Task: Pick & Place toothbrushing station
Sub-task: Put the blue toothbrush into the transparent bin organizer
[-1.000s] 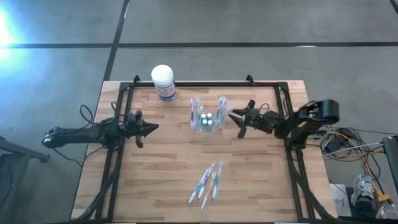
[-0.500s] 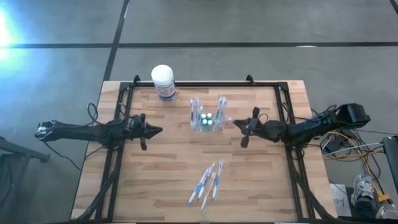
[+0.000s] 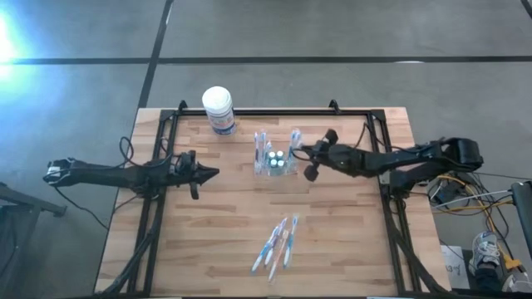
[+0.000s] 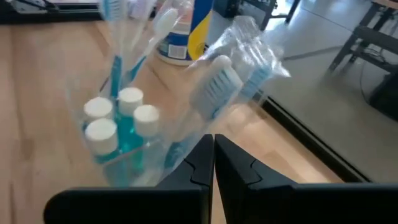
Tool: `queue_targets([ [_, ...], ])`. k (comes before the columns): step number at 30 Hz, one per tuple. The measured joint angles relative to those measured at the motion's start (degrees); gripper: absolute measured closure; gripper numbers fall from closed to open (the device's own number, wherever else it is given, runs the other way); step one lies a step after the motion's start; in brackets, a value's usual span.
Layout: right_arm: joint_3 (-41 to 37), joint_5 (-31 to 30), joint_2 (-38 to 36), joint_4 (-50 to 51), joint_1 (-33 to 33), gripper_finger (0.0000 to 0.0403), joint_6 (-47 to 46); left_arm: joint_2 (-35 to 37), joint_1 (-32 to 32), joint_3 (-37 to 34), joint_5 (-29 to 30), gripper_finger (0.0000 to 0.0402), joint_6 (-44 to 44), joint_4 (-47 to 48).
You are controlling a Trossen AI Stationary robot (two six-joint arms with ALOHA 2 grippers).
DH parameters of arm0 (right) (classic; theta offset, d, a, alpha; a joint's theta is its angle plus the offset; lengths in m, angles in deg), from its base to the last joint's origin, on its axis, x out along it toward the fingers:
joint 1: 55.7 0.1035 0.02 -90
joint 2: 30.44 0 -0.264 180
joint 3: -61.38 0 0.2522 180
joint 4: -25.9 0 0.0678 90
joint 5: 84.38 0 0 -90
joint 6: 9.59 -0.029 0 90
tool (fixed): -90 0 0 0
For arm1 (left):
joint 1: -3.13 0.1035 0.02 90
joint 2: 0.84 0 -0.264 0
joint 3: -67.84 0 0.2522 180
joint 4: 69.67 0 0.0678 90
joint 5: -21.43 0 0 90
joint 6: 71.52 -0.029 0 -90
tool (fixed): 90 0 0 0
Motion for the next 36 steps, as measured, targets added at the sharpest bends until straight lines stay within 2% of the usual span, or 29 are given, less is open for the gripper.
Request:
queue_targets([
  [5,2.6,-0.1,0.7,1.6,-1.4,0.0394,-1.2,0.0,0.0,0.1,-0.6,0.0392,0.0,0.0],
  [14,12.7,1.9,-3.4,28.7,-1.4,0.0394,-4.5,0.0,0.0,0.2,-2.1,0.0392,0.0,0.3],
  [18,14.1,1.6,-5.6,35.0,-1.4,0.0394,-5.0,-0.4,-0.1,0.2,-2.1,0.0392,1.2,0.3],
  [28,7.5,1.2,-10.4,36.6,-1.6,0.0394,-6.2,-4.2,-0.7,-0.7,-2.1,0.0397,4.3,0.2],
  [33,5.2,-4.5,-12.0,35.7,-1.6,0.0394,-5.9,-6.2,-0.7,-0.7,-1.9,0.0395,4.3,-2.0],
  [36,4.6,-4.4,-13.3,35.3,-1.7,0.0394,-3.8,-6.9,-0.7,-0.7,-1.9,0.0389,4.2,-3.0],
])
